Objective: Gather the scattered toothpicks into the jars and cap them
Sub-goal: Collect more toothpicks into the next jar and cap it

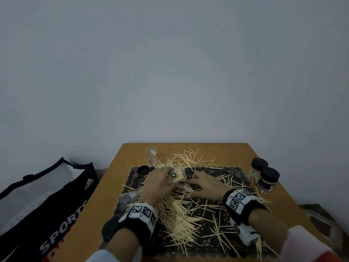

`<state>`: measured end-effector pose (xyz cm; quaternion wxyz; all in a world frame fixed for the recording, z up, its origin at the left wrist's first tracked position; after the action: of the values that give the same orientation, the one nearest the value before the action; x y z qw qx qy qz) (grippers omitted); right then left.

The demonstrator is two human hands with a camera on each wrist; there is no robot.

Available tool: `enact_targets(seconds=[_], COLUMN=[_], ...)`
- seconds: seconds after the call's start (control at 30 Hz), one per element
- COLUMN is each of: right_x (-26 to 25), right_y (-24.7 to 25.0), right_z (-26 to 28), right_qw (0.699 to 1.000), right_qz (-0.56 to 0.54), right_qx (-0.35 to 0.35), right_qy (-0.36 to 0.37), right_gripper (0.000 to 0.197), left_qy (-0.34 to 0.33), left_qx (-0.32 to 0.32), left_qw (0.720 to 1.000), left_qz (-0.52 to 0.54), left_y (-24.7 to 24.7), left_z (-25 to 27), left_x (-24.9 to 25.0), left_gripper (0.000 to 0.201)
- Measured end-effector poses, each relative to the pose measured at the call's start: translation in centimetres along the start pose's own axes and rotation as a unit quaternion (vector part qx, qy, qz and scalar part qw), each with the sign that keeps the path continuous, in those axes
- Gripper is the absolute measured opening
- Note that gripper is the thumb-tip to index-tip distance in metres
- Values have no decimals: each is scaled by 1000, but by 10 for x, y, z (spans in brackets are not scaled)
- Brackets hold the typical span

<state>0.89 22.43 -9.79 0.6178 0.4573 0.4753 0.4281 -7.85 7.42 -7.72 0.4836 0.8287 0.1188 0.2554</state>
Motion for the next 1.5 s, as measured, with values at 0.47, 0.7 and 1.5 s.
enact_targets(seconds=[0.47, 0.7, 1.5], right_x=[-1, -5, 9], right_y=[10, 17, 37], right_z=[3, 5, 14], right_qw=[999, 994, 962], right_qz=[6, 9, -82], right_qx=[50, 104, 260], right_qy=[-3, 14, -23], right_gripper=[62, 20, 14], left_qy=[7, 14, 41], left_qx=[-2, -9, -32], left_qw=[1000, 1000, 999], left_qz=[-5, -7, -7], left_y=[4, 6, 5], left_z=[1, 2, 2], left_x=[2, 5, 0], left_gripper=[55, 55, 51])
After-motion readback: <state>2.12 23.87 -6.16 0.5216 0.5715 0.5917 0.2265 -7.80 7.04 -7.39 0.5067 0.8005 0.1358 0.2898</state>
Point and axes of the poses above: each hand's wrist, its own z-axis away from the middle knuckle, its own y-axis out of the back of the hand, x = y × z, the point moved 6 cm from there along -z, towards the middle knuckle, and after that the axes turned 6 degrees about -y, right-handed, at the moved point
